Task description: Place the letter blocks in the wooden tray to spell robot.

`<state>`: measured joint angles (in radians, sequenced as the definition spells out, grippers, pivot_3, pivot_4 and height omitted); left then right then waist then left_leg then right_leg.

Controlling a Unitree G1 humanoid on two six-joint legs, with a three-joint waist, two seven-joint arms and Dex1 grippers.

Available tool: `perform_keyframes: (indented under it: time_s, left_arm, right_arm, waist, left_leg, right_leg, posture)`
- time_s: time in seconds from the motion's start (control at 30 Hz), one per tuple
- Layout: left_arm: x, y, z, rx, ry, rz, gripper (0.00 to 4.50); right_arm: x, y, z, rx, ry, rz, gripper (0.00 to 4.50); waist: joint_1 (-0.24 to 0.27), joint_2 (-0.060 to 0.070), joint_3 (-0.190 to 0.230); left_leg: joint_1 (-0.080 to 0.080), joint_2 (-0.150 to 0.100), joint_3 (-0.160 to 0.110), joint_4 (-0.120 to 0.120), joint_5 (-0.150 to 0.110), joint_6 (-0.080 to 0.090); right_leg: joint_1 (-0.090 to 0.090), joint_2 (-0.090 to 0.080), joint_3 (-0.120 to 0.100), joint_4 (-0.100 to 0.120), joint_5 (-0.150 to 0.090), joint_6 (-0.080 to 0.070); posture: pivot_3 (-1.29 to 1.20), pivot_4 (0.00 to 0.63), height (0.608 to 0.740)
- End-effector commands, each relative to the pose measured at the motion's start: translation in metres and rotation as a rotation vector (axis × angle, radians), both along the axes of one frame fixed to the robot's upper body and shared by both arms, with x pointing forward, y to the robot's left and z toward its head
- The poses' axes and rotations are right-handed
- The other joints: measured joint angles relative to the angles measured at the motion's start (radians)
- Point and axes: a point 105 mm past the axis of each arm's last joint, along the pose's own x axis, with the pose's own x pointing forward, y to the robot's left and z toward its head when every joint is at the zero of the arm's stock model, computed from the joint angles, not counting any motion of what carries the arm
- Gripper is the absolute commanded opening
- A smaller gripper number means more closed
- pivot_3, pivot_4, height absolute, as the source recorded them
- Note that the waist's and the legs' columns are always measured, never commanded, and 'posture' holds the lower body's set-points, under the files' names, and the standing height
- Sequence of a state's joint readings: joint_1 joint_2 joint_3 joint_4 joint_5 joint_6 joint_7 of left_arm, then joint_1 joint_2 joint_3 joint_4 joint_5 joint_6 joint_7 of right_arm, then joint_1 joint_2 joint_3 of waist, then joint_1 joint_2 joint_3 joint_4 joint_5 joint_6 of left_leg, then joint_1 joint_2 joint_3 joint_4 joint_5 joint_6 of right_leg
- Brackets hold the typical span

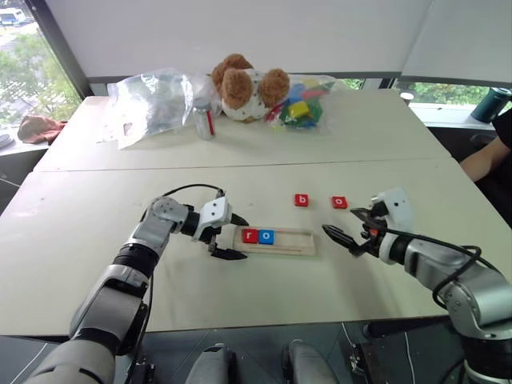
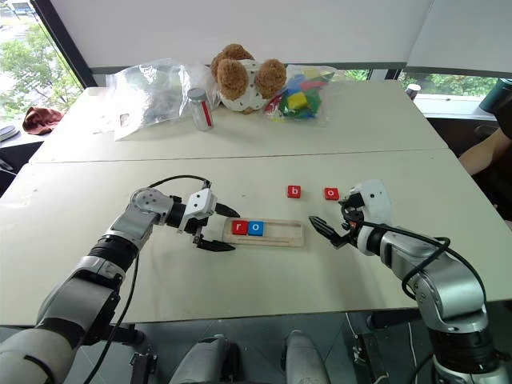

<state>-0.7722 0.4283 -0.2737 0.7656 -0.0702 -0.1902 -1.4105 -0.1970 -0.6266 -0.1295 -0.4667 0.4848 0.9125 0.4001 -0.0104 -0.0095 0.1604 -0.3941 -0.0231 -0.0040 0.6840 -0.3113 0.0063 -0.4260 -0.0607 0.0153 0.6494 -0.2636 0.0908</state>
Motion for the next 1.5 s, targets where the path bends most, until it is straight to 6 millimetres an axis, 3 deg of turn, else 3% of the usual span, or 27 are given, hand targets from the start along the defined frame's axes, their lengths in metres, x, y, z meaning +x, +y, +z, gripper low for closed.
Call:
perform_keyframes:
  time_s: [0.03, 0.33, 0.43, 0.53, 0.67, 0.97, 1.07, 1.23, 1.37, 1.5]
  left_arm:
    - [0.001, 0.009, 0.009, -0.026, -0.027, 0.032, 4.48]
    - [-0.014, 0.076, 0.064, -0.009, -0.1, 0.199, 4.48]
    - [-0.027, 0.091, 0.087, -0.016, -0.118, 0.261, 4.48]
    - [-0.04, 0.091, 0.099, -0.034, -0.124, 0.297, 4.48]
    - [-0.06, 0.08, 0.093, -0.055, -0.089, 0.297, 4.48]
    - [-0.064, 0.075, 0.089, -0.059, -0.098, 0.364, 4.48]
    - [-0.063, 0.075, 0.086, -0.057, -0.101, 0.373, 4.5]
    - [-0.064, 0.071, 0.086, -0.063, -0.099, 0.368, 4.5]
    - [-0.064, 0.063, 0.085, -0.067, -0.093, 0.332, 4.5]
    - [-0.065, 0.048, 0.085, -0.079, -0.076, 0.25, 4.5]
  right_arm:
    - [0.009, 0.008, 0.005, -0.001, -0.039, -0.02, 4.5]
    - [0.051, 0.061, -0.002, 0.143, 0.038, -0.125, 4.5]
    - [0.062, 0.066, -0.012, 0.13, 0.093, -0.194, 4.5]
    - [0.07, 0.062, -0.018, 0.082, 0.108, -0.248, 4.5]
    - [0.077, 0.064, -0.025, 0.066, 0.143, -0.276, 4.5]
    - [0.086, 0.084, -0.035, 0.153, 0.211, -0.307, 4.5]
    - [0.088, 0.081, -0.038, 0.136, 0.208, -0.328, 3.62]
    - [0.091, 0.077, -0.04, 0.1, 0.18, -0.337, 1.14]
    - [0.09, 0.067, -0.023, 0.058, 0.084, -0.293, 1.14]
    - [0.072, 0.03, 0.011, -0.005, -0.014, -0.349, 1.14]
  waist:
    - [-0.001, 0.0, 0.0]
    - [-0.008, 0.0, 0.0]
    - [-0.007, 0.0, 0.0]
    - [0.003, 0.0, 0.0]
    - [-0.006, 0.0, 0.0]
    - [-0.018, 0.0, 0.0]
    - [-0.031, 0.0, 0.0]
    - [-0.036, 0.0, 0.0]
    - [-0.034, 0.0, 0.0]
    - [-0.014, 0.001, 0.001]
  left_leg:
    - [0.0, 0.0, 0.0, 0.0, 0.0, 0.0]
    - [0.0, 0.003, -0.001, -0.002, 0.001, -0.001]
    - [-0.001, 0.002, -0.001, -0.002, 0.001, -0.001]
    - [-0.002, 0.0, -0.003, -0.001, 0.0, -0.001]
    - [-0.002, -0.001, -0.002, -0.001, 0.0, -0.001]
    - [0.002, 0.001, -0.002, -0.002, 0.001, -0.003]
    - [0.002, 0.001, -0.002, -0.002, 0.001, -0.003]
    - [0.002, 0.001, -0.002, -0.003, 0.001, -0.003]
    - [0.003, 0.001, -0.002, -0.003, 0.001, -0.003]
    - [0.001, 0.001, -0.002, -0.003, 0.001, -0.003]
  right_leg:
    - [0.0, 0.0, 0.0, 0.0, 0.0, 0.0]
    - [-0.003, 0.001, 0.001, 0.003, 0.0, 0.0]
    - [-0.003, -0.001, 0.001, 0.002, 0.0, 0.0]
    - [-0.002, -0.003, 0.001, 0.001, 0.0, 0.0]
    - [-0.002, -0.004, 0.002, 0.0, 0.0, 0.0]
    - [0.0, -0.001, 0.002, 0.002, 0.0, 0.0]
    - [0.0, -0.001, 0.002, 0.002, 0.0, 0.0]
    - [-0.001, -0.001, 0.002, 0.002, 0.0, 0.0]
    - [-0.001, -0.001, 0.002, 0.002, 0.0, 0.0]
    - [-0.001, -0.002, 0.002, 0.001, 0.0, 0.0]
  posture:
    - [0.0, 0.15, 0.74]
    - [0.0, 0.15, 0.74]
    - [0.0, 0.15, 0.74]
    - [0.0, 0.15, 0.74]
    - [0.0, 0.15, 0.74]
    - [0.0, 0.15, 0.74]
    - [0.0, 0.15, 0.74]
    - [0.0, 0.15, 0.74]
    - [0.0, 0.15, 0.74]
    - [0.0, 0.15, 0.74]
